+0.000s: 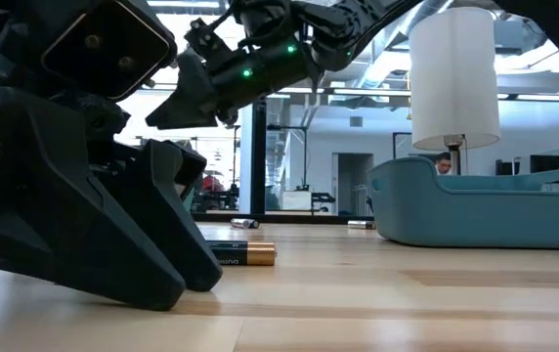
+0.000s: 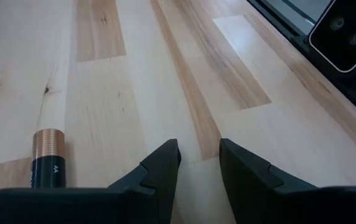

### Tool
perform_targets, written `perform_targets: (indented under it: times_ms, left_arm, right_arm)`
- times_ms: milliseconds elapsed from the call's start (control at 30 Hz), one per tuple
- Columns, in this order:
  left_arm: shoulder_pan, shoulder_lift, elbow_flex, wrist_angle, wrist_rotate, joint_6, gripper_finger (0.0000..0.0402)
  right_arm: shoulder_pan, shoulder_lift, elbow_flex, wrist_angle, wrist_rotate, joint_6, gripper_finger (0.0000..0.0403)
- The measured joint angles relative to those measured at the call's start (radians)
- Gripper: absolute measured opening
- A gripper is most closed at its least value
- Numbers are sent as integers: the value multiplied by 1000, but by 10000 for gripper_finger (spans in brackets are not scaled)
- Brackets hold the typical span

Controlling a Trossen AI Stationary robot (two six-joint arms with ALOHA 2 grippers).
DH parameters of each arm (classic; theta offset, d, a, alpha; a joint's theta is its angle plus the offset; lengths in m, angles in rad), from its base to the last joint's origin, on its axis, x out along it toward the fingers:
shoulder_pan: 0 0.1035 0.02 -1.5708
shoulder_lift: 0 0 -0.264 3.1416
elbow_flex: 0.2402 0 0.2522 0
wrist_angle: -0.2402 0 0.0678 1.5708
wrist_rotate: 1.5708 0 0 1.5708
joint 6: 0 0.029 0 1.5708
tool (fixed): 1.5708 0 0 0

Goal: Sort batteries
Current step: Put the black battery into the dark blue bin

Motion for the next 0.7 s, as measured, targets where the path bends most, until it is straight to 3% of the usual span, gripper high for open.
perform_targets:
  times_ms: [167,400,700]
  left_arm:
    - [10,0,0,0,37,-9,116]
    - [10,0,0,0,48,-12,116]
    - [11,0,-1,8,63,-15,116]
  right_arm:
    - [8,-58,0,-16,3,-59,233]
    - [43,-180,-46,11,90,-137,230]
    - [64,-547,-539,352,143,-114,209]
